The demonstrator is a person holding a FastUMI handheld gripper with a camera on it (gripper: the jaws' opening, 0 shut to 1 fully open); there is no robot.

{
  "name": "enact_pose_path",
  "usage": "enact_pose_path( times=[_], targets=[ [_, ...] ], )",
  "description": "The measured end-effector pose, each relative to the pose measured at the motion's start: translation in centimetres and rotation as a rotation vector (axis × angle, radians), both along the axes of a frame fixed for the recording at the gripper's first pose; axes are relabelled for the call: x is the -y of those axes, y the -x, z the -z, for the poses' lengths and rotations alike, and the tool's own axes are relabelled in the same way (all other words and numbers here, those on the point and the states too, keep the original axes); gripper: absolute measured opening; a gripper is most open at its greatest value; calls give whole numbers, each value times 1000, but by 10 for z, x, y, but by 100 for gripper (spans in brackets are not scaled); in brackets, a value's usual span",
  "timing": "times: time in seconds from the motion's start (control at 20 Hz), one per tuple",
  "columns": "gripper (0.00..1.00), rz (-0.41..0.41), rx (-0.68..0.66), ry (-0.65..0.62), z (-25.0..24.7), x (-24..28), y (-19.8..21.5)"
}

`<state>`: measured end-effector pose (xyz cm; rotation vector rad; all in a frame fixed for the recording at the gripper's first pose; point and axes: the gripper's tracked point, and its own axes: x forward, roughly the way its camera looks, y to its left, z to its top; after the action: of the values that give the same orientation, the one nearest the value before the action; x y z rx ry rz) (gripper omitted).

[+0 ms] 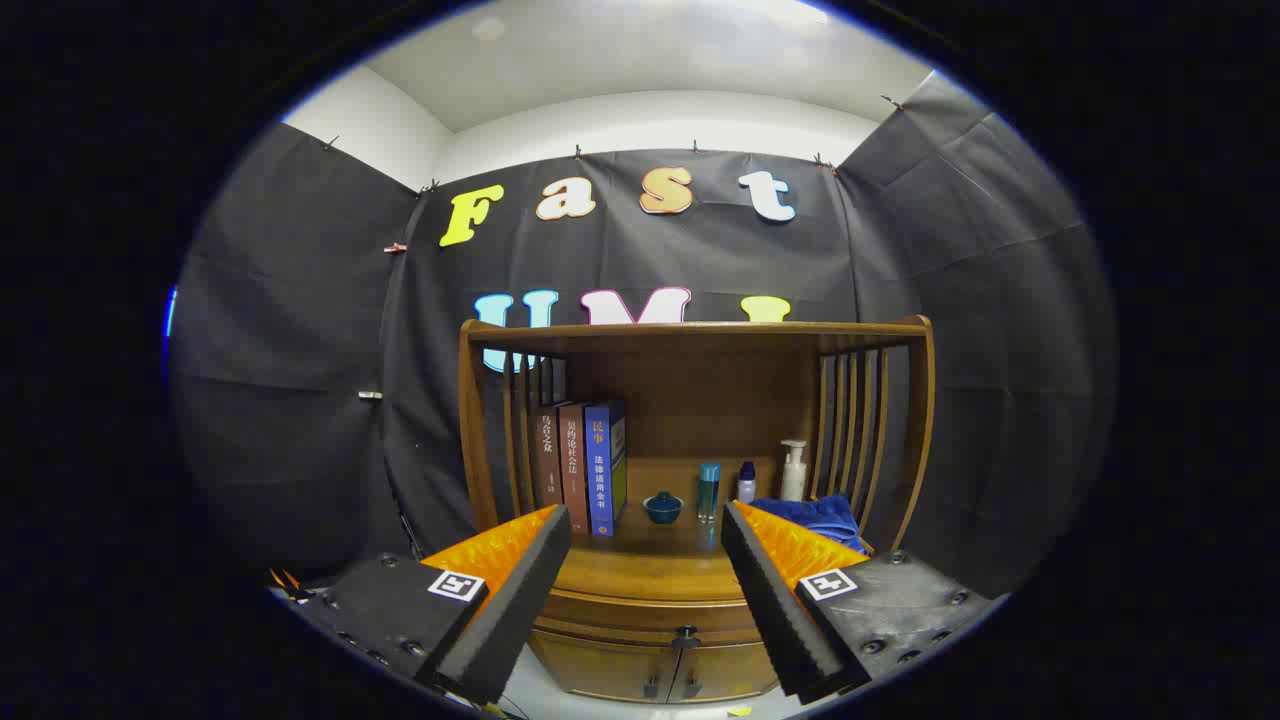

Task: Pull open the drawer, take out the items inside it, and place them on the countertop above the cabinet.

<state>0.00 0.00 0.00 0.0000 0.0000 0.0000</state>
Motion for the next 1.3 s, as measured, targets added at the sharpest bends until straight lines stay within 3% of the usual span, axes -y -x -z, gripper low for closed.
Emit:
enact_pose_path(
  times=[0.5, 1.3],
  targets=[
    [98, 40, 0, -9, -1, 18, 1],
    [98, 39, -6, -10, 2, 16, 2]
  ],
)
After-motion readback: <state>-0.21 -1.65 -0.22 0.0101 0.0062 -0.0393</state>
